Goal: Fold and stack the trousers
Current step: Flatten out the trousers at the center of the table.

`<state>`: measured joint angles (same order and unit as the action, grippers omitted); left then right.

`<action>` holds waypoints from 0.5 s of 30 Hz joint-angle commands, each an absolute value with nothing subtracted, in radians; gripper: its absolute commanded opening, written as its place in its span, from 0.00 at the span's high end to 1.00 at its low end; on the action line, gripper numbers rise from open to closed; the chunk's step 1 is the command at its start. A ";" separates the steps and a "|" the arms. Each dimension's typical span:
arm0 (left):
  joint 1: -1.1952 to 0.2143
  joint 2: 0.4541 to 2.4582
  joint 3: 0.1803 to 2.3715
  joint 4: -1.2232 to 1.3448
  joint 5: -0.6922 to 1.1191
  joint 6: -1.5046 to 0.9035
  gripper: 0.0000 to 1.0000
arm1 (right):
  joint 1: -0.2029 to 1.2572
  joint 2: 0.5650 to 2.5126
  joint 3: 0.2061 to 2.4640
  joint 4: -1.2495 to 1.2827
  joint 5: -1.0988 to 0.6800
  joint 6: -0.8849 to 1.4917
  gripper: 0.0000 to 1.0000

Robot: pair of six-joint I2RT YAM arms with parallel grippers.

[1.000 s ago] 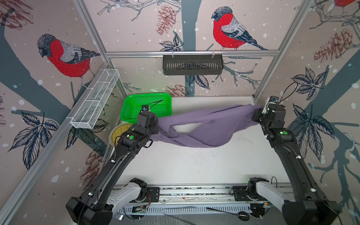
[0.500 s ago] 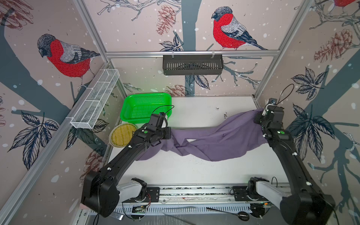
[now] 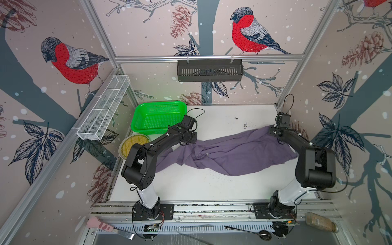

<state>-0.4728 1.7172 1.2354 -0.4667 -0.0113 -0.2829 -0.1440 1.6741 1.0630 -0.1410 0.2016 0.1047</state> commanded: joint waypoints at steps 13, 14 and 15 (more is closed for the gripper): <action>-0.543 1.310 0.960 -0.731 -0.194 -0.437 0.33 | -0.157 1.689 1.100 -0.117 0.152 0.106 0.87; -0.571 1.272 0.931 -0.712 -0.186 -0.473 0.33 | -0.158 1.689 1.097 -0.117 0.152 0.107 0.87; -0.601 1.236 0.895 -0.680 -0.165 -0.509 0.33 | -0.156 1.687 1.095 -0.116 0.146 0.109 0.88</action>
<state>-0.5564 1.2987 0.9482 -0.6952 -0.1757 -0.3698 -0.1577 1.6958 1.0996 -0.1406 0.1638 0.1017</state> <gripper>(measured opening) 0.676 0.130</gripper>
